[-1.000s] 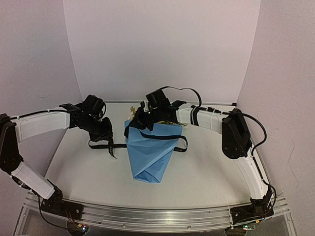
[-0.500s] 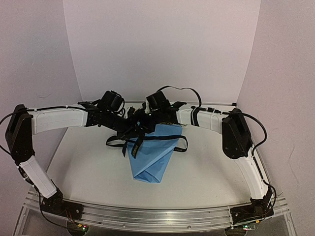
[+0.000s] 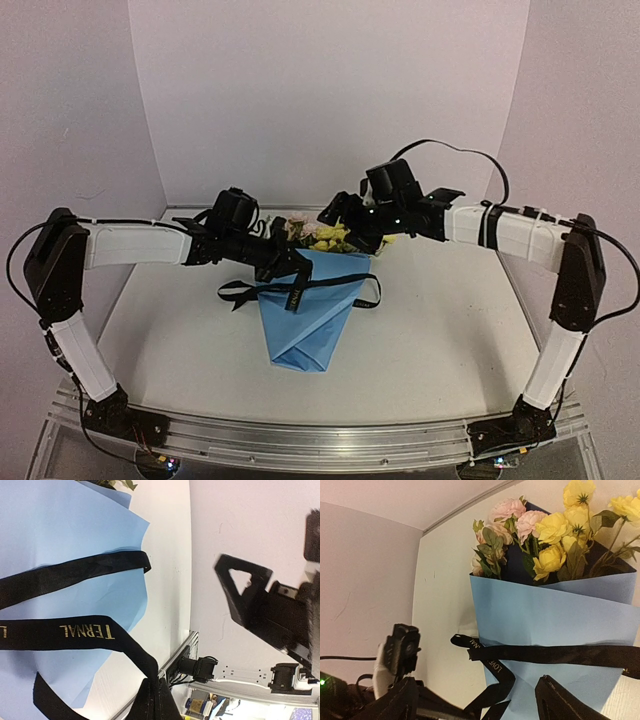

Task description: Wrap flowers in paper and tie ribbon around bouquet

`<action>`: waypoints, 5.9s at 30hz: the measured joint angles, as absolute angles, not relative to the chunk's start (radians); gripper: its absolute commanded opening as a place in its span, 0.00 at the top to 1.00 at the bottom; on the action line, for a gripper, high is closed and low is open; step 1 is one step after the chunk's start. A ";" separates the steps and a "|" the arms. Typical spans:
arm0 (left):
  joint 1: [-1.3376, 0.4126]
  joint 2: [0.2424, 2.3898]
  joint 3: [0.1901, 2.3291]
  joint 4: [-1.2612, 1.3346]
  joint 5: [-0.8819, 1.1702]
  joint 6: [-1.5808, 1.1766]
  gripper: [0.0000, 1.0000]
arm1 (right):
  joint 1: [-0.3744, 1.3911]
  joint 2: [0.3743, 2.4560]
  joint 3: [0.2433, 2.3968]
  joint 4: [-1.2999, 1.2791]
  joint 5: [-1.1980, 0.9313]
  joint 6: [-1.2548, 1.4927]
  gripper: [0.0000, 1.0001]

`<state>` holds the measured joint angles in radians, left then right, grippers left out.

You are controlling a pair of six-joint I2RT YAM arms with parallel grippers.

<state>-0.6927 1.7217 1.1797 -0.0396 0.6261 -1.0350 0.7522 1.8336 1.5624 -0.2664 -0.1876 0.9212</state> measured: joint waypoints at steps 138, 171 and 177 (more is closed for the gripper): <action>-0.596 2.109 1.696 -0.423 0.343 -0.401 0.54 | 0.708 1.958 1.485 -0.470 0.056 0.542 0.37; -0.648 2.438 2.119 -0.549 0.330 -0.440 0.86 | 0.694 1.936 1.400 -0.361 0.082 0.520 0.43; -0.650 2.423 2.074 -0.492 0.335 -0.434 1.00 | 0.693 1.936 1.387 -0.359 0.065 0.516 0.41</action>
